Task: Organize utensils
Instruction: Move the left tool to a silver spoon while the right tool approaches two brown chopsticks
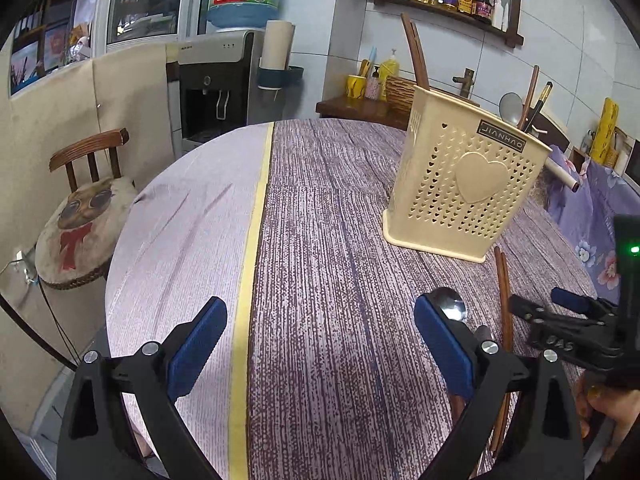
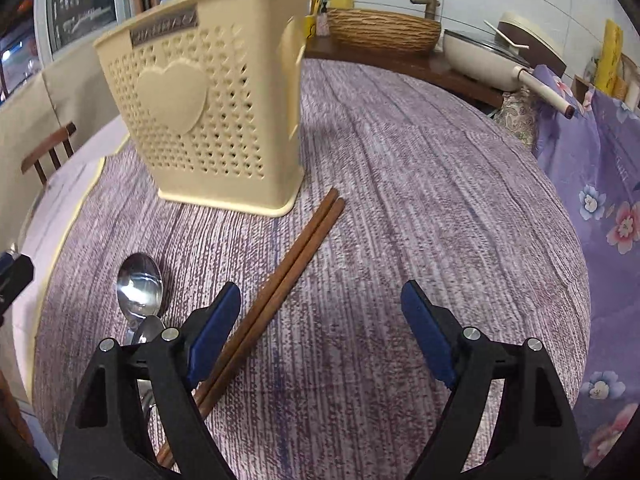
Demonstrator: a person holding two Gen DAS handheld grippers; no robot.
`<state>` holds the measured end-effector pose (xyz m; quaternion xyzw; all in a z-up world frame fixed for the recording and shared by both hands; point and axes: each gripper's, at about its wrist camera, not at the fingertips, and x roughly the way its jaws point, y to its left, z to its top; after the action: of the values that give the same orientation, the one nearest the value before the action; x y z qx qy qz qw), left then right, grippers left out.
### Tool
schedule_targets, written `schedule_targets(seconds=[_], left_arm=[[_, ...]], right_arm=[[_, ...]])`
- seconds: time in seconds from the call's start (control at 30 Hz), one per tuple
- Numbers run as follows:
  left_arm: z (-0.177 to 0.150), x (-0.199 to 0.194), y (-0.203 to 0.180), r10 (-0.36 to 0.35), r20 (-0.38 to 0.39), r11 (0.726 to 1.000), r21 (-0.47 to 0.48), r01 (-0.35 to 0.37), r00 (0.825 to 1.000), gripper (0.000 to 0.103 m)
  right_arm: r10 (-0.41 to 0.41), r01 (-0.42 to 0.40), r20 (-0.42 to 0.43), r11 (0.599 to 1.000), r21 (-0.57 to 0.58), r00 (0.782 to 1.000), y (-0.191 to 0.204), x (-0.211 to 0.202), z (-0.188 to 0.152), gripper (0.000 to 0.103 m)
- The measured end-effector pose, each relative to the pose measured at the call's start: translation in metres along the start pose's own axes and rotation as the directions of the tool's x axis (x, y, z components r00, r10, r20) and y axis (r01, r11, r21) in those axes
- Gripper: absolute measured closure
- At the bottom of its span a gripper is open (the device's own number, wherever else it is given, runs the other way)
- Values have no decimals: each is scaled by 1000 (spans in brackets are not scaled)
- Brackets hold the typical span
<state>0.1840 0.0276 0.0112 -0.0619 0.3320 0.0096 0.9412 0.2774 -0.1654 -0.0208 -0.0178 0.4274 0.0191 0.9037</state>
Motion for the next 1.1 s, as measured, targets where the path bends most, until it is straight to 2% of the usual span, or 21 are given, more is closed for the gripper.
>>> schedule_targets(seconds=[0.13, 0.27, 0.33, 0.37, 0.4, 0.5, 0.57, 0.63, 0.83, 0.93, 1.1], left_arm=[[-1, -1, -3, -10, 1, 1000, 4, 10, 1000, 9], [-2, -1, -6, -23, -3, 1000, 0, 23, 1000, 9], [-3, -1, -8, -33, -1, 999, 1, 33, 999, 9], [-3, -1, -9, -35, -1, 999, 4, 35, 999, 9], [-3, 0, -12, -39, -1, 999, 7, 39, 999, 9], [-2, 1, -18, -48, -6, 999, 9, 48, 999, 9], [-2, 1, -21, -53, -7, 999, 14, 53, 999, 9], [-4, 1, -25, -50, -9, 998, 25, 50, 999, 9], [-8, 5, -27, -40, -31, 999, 33, 41, 999, 11], [-9, 8, -29, -41, -53, 998, 37, 43, 998, 18], [-14, 12, -36, -59, -92, 996, 59, 65, 994, 33]], right_arm=[[-26, 25, -30, 999, -48, 999, 7, 5, -7, 21], [-65, 62, -38, 995, -74, 997, -14, -8, -15, 21], [-15, 14, -30, 1000, -25, 999, -34, -18, -18, 21], [52, -52, -6, 998, 35, 999, -48, -27, -20, 21], [87, -87, 8, 993, 79, 996, -57, -31, -22, 21], [36, -39, 21, 989, 140, 999, -74, -37, -26, 21], [-8, 6, 12, 987, 161, 1000, -82, -34, -27, 29], [14, -12, -8, 980, 200, 1000, -88, -27, -27, 42], [7, 0, -27, 974, 228, 1000, -88, -14, -21, 54], [-3, 10, -31, 972, 234, 1000, -85, -10, -17, 64], [-34, 42, -42, 977, 209, 999, -78, -3, -12, 72]])
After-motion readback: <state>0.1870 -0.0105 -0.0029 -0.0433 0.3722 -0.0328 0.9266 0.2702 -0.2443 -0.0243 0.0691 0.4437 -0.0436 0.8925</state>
